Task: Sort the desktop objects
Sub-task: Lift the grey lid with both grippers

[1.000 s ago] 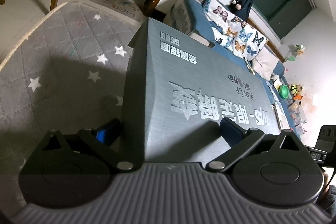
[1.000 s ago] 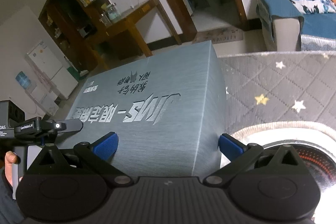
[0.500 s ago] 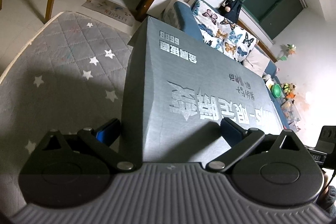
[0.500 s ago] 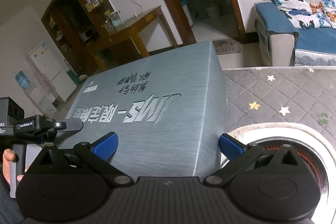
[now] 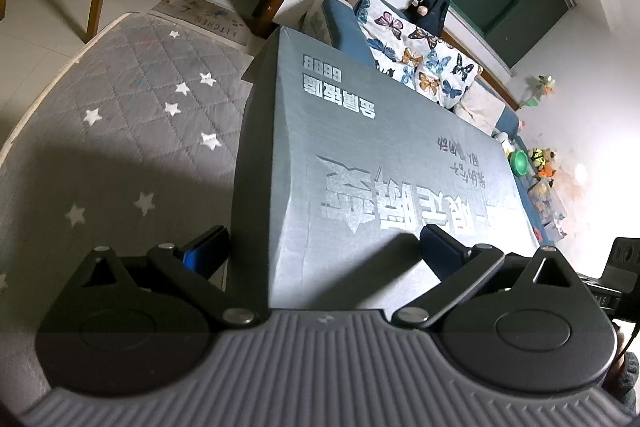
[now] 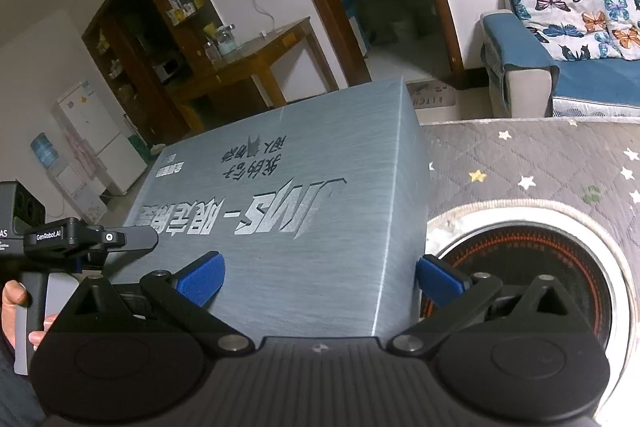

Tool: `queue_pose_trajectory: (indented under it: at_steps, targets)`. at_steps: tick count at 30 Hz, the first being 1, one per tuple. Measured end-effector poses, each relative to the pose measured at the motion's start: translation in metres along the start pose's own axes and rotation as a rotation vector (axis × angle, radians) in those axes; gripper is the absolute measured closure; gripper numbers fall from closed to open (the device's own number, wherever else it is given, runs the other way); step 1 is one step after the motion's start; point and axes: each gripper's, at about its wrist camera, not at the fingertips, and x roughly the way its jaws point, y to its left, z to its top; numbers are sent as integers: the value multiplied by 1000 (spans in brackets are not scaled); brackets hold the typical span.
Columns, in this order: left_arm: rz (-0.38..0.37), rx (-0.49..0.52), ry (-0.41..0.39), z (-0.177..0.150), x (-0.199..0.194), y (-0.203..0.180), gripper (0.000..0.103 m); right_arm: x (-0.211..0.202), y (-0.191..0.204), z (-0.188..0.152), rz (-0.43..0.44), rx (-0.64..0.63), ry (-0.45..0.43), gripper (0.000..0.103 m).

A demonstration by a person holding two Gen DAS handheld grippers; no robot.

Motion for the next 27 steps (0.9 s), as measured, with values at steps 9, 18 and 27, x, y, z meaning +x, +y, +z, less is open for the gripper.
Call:
queue_pose_trajectory:
  at_steps: [9, 18, 27]
  targets:
    - [20, 15, 15, -30, -26, -9, 2, -24, 12, -34, 5, 23, 10, 0]
    - [27, 11, 46, -56, -47, -15, 2, -43, 19, -59, 7, 36, 19, 0]
    - [31, 28, 48, -90, -72, -20, 2, -63, 28, -90, 14, 33, 10, 0]
